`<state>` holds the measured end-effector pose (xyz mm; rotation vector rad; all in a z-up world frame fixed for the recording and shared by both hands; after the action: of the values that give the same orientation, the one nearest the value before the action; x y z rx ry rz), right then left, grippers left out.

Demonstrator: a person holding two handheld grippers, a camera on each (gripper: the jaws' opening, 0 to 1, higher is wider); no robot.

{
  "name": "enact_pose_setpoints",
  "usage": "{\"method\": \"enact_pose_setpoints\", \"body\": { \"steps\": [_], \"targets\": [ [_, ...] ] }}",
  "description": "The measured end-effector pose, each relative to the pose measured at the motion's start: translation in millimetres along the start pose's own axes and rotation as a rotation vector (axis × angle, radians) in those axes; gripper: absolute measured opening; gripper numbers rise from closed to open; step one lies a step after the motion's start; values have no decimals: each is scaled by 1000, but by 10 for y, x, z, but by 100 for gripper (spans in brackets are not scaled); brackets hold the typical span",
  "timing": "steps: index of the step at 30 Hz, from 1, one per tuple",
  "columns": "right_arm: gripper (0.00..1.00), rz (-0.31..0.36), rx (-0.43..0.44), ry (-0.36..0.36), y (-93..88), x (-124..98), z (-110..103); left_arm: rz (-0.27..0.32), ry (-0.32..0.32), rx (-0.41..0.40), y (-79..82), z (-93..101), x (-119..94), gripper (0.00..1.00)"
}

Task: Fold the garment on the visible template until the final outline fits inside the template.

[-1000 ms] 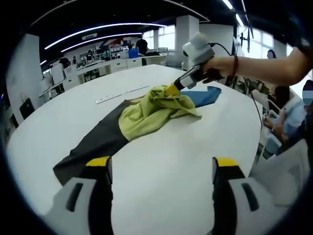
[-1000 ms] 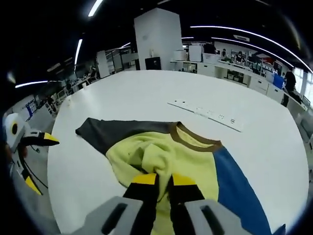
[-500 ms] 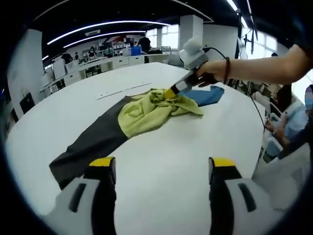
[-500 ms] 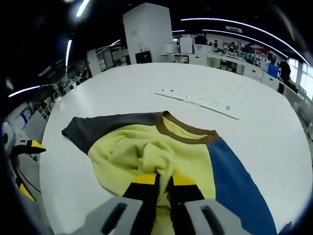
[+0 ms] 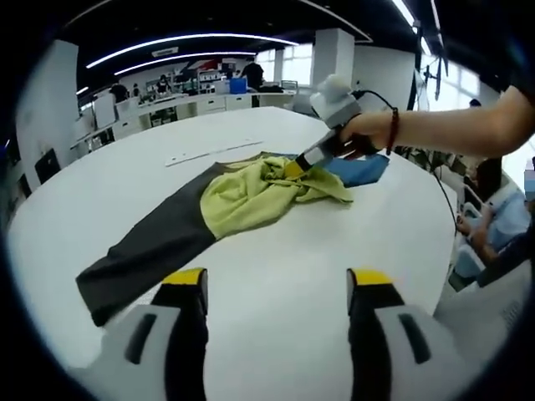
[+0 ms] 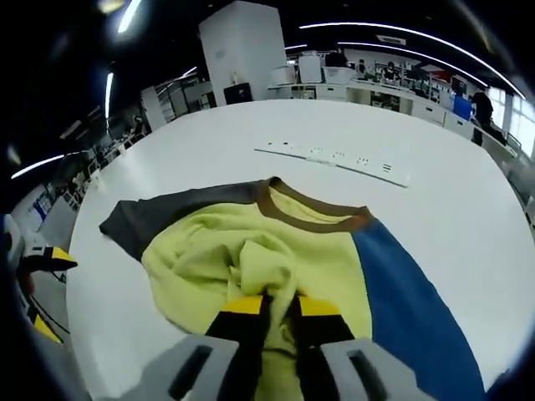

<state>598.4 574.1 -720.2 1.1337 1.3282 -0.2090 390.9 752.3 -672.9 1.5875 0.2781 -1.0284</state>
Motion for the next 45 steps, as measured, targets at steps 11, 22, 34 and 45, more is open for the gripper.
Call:
{"method": "enact_pose_setpoints", "body": {
  "steps": [11,22,34,45],
  "targets": [
    [51,88,49,3,-27,-420,19,48,-5,-25,195,-58,89,50],
    [52,35,47,1,-445,-618,2,89,-46,-12,432,4,284,38],
    [40,33,68,-18,-839,-719,-103,71,-72,28,619,105,574,29],
    [32,7,40,-49,-1051,-714,-192,14,-84,99,694,157,929,21]
  ]
}}
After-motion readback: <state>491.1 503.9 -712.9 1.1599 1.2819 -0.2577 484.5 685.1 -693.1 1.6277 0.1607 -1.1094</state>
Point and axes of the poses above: the point that each gripper's makers call its tool centre point, and the gripper's own axes: x roughly forward along the fingers, z roughly to its right, y roughly out of its top, the point moved 5 cm from there along -x, roughly backward along the fingers, and after that the axes turned 13 degrees about -z, right-handed, at the moved point
